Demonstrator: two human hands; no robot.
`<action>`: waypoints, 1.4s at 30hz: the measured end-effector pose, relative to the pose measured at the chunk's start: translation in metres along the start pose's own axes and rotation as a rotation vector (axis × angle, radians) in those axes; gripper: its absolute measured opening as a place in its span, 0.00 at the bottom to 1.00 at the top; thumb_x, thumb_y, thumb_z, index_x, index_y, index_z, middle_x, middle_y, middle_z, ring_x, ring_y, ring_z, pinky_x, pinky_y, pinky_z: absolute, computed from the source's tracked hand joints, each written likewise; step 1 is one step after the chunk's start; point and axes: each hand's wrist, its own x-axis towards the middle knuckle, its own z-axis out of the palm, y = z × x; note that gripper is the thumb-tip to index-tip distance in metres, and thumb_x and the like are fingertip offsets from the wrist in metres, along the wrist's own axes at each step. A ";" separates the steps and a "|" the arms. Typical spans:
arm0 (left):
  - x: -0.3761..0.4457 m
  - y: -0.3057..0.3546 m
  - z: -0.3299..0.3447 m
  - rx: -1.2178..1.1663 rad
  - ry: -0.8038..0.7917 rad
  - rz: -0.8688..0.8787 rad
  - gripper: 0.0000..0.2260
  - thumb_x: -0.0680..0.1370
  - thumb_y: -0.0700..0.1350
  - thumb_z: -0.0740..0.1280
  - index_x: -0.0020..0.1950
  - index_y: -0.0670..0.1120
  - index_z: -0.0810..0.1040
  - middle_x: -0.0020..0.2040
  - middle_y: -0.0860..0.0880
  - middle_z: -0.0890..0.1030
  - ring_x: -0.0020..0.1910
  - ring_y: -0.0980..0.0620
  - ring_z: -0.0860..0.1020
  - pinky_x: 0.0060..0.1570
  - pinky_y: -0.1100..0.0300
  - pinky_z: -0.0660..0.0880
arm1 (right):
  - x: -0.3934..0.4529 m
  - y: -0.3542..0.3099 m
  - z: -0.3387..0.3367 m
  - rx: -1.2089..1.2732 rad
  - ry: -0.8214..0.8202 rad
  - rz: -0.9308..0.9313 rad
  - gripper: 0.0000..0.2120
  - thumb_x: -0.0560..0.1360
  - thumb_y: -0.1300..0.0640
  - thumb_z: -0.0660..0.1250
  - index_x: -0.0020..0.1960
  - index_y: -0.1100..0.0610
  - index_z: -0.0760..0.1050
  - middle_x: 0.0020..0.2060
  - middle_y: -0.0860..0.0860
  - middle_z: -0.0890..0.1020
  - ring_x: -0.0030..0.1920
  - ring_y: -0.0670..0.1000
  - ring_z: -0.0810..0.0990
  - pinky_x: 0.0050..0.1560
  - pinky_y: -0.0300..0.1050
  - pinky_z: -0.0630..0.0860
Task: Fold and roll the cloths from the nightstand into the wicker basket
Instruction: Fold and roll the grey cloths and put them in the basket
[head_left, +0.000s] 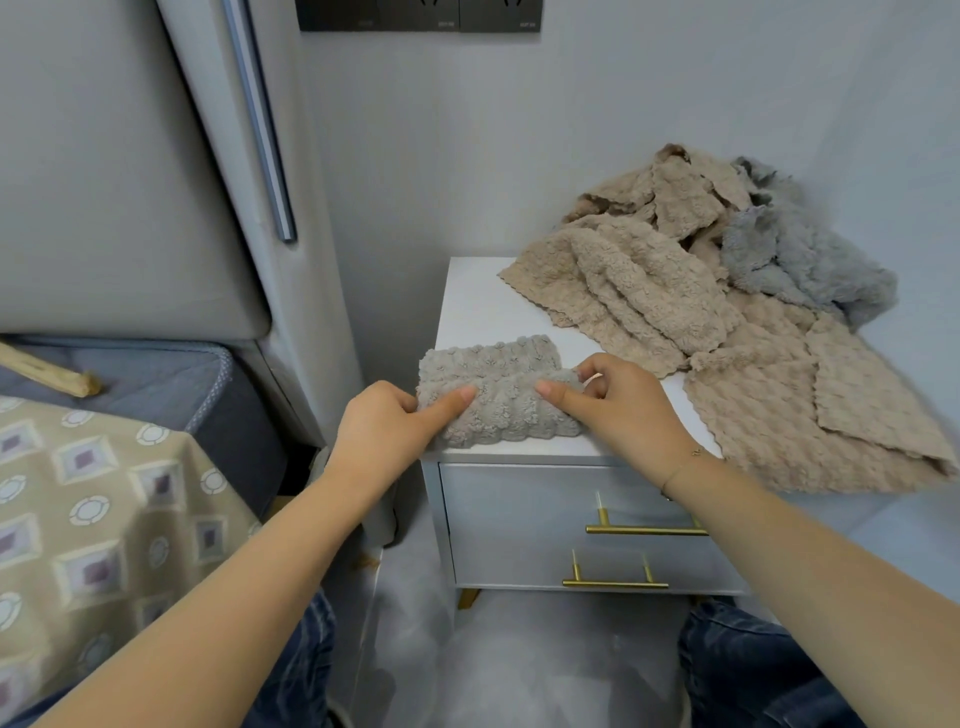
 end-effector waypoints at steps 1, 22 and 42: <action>0.001 0.001 0.000 0.014 -0.005 -0.029 0.33 0.66 0.70 0.67 0.27 0.42 0.60 0.26 0.45 0.60 0.26 0.51 0.61 0.30 0.59 0.59 | 0.000 0.000 0.001 -0.041 0.018 -0.002 0.20 0.70 0.39 0.70 0.46 0.55 0.72 0.27 0.48 0.74 0.30 0.46 0.72 0.34 0.45 0.68; -0.002 -0.016 -0.014 0.402 -0.050 0.715 0.24 0.79 0.60 0.56 0.66 0.48 0.76 0.62 0.54 0.78 0.60 0.54 0.74 0.61 0.55 0.73 | -0.013 0.007 -0.007 -0.386 -0.159 -0.592 0.24 0.74 0.47 0.64 0.68 0.54 0.73 0.65 0.47 0.75 0.65 0.46 0.71 0.65 0.42 0.66; -0.015 -0.013 -0.012 0.129 -0.204 0.447 0.20 0.74 0.52 0.71 0.65 0.49 0.76 0.56 0.54 0.72 0.58 0.55 0.70 0.60 0.69 0.65 | -0.017 -0.009 -0.012 0.071 -0.211 -0.240 0.10 0.70 0.52 0.75 0.51 0.46 0.82 0.49 0.39 0.83 0.51 0.36 0.79 0.50 0.26 0.70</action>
